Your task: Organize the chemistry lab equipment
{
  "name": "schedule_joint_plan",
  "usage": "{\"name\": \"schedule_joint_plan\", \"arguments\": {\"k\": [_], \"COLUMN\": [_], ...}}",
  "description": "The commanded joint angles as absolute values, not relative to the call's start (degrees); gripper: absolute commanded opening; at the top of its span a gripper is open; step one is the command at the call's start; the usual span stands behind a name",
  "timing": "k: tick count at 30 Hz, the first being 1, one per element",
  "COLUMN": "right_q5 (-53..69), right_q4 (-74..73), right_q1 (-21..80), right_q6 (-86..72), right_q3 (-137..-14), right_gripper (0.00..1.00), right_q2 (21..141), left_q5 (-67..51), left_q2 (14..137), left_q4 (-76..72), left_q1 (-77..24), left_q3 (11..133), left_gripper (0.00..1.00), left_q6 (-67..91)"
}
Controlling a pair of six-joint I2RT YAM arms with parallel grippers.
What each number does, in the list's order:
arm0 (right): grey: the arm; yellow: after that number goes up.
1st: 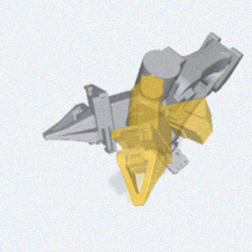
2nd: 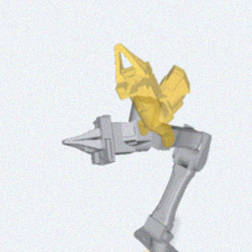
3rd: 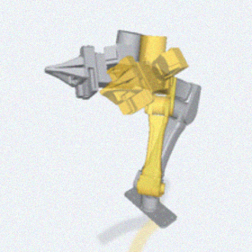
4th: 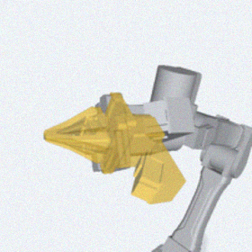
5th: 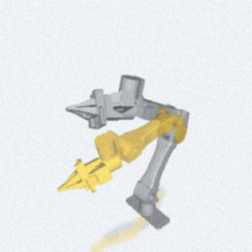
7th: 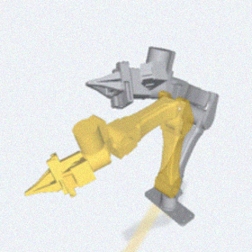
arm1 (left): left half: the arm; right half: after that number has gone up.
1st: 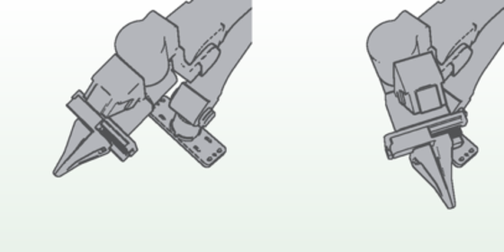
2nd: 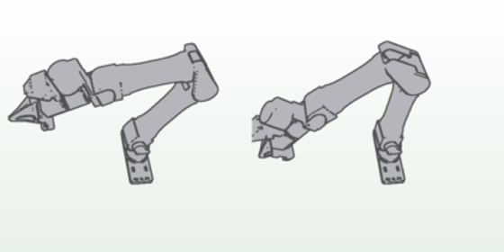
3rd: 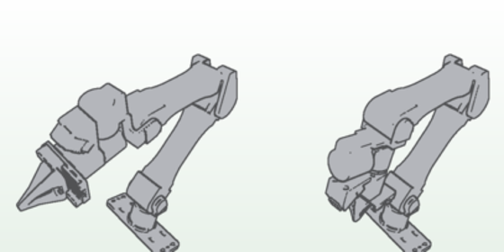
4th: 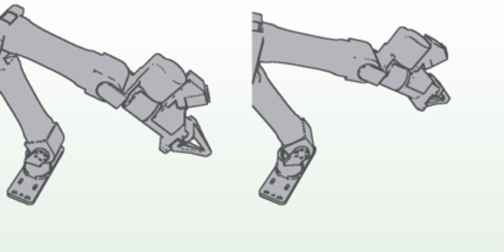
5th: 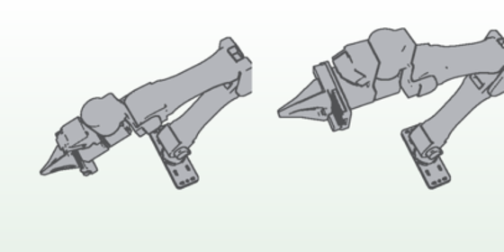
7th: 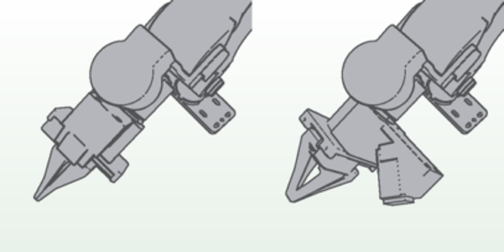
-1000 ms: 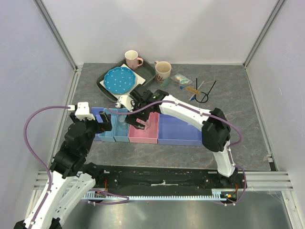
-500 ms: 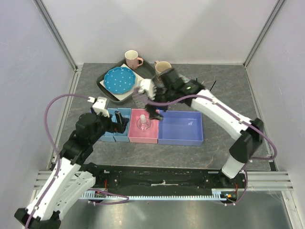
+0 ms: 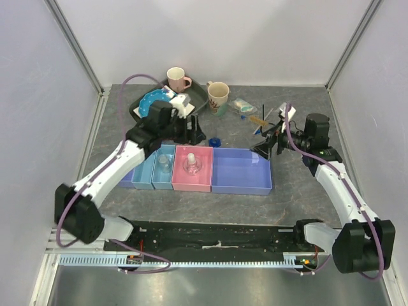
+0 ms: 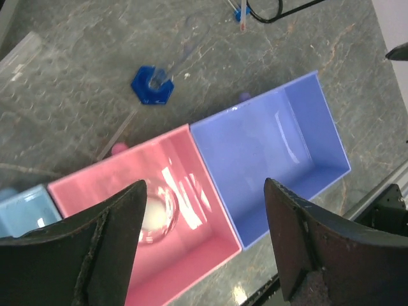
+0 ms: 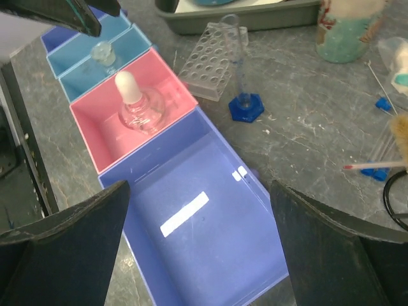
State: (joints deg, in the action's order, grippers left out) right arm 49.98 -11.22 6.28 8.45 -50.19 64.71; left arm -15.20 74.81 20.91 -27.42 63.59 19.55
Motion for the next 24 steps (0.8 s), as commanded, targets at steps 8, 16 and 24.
{"name": "schedule_joint_plan", "arguments": {"k": [8,16,24], "right_q5": [59.0,59.3,59.2], "right_q4": [4.0,4.0,3.8], "right_q1": [0.3,0.3,0.2], "right_q6": [0.8,0.4,0.8], "right_q3": [-47.5,-47.6,-47.5], "right_gripper": [0.98,0.98,0.98], "right_q2": [64.5,64.5,65.1], "left_q5": [2.3,10.0,11.1], "left_q2": [100.2,109.4,114.3], "left_q4": [27.2,33.0,35.5], "left_q1": [-36.7,-38.1,-38.5], "left_q3": [90.9,101.7,106.8], "left_gripper": [0.73,0.68,0.57], "left_q6": [5.5,4.7,4.2]}}
